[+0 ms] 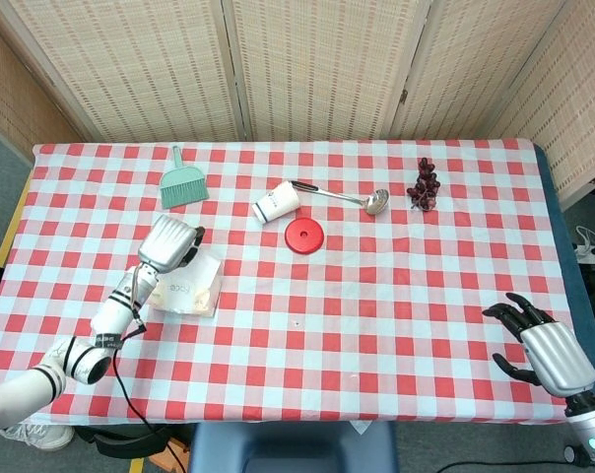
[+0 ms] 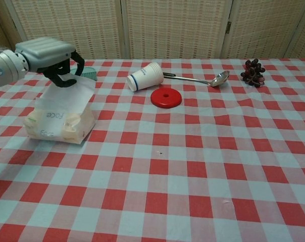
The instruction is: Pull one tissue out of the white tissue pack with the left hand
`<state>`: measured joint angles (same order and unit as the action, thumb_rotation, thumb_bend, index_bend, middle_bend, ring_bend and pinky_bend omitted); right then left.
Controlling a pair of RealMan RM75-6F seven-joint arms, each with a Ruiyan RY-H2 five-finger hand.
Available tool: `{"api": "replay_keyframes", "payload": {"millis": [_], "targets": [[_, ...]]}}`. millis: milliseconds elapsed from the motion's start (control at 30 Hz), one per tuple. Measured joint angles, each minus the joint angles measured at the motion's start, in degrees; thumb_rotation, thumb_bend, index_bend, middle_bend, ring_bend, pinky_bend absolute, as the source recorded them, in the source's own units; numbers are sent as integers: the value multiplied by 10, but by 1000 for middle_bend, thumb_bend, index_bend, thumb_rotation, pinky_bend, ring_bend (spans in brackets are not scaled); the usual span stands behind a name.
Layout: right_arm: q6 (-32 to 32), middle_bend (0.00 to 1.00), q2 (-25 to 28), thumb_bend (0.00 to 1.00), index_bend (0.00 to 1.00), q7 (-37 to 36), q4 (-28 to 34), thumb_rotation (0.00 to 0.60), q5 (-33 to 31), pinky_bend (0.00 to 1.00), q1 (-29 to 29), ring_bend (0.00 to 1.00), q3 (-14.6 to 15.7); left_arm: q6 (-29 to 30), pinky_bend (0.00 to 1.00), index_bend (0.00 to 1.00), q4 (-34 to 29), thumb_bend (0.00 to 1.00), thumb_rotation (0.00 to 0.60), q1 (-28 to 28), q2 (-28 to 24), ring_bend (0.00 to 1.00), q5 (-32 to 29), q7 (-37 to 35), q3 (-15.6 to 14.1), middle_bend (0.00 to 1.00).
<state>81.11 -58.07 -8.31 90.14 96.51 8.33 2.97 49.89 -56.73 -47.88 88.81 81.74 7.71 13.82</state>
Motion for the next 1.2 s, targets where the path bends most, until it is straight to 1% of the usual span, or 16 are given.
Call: {"api": "replay_keyframes", "payload": {"millis": [100,233,333,467,600,733,800,933,1200], "targets": [[-4,238,1,196,263,0,0,600,1,324,2,80,1,-15,1000,711,27,492,600,-19,7,1000,-22,13,13,1000],[-9,238,2,197,263,1,1,600,2,324,4,80,3,-11,1000,711,72,492,600,-34,34,1000,-58,24,35,1000],[-12,238,3,196,263,2,2,600,1,324,5,80,4,-7,1000,710,103,491,600,-41,50,1000,-69,34,38,1000],[-15,238,3,197,263,4,3,600,1,324,6,80,5,13,1000,711,137,490,600,-44,70,1000,-76,48,38,1000],[-18,238,3,197,263,7,4,600,0,324,7,80,6,53,1000,710,168,492,600,-43,91,1000,-76,50,38,1000],[-24,238,3,197,263,11,5,600,-2,324,9,80,6,104,1000,707,216,504,600,-43,118,1000,-71,33,39,1000],[-26,238,4,197,263,14,7,600,-2,324,10,80,7,118,1000,706,237,505,600,-43,128,1000,-67,18,38,1000],[-29,238,4,196,263,17,8,600,-3,324,11,80,8,115,1000,706,261,503,600,-43,139,1000,-59,-10,25,1000],[-38,238,5,196,263,17,10,600,-9,324,14,80,7,108,1000,706,280,502,600,-39,147,1000,-48,-22,4,1000]]}}
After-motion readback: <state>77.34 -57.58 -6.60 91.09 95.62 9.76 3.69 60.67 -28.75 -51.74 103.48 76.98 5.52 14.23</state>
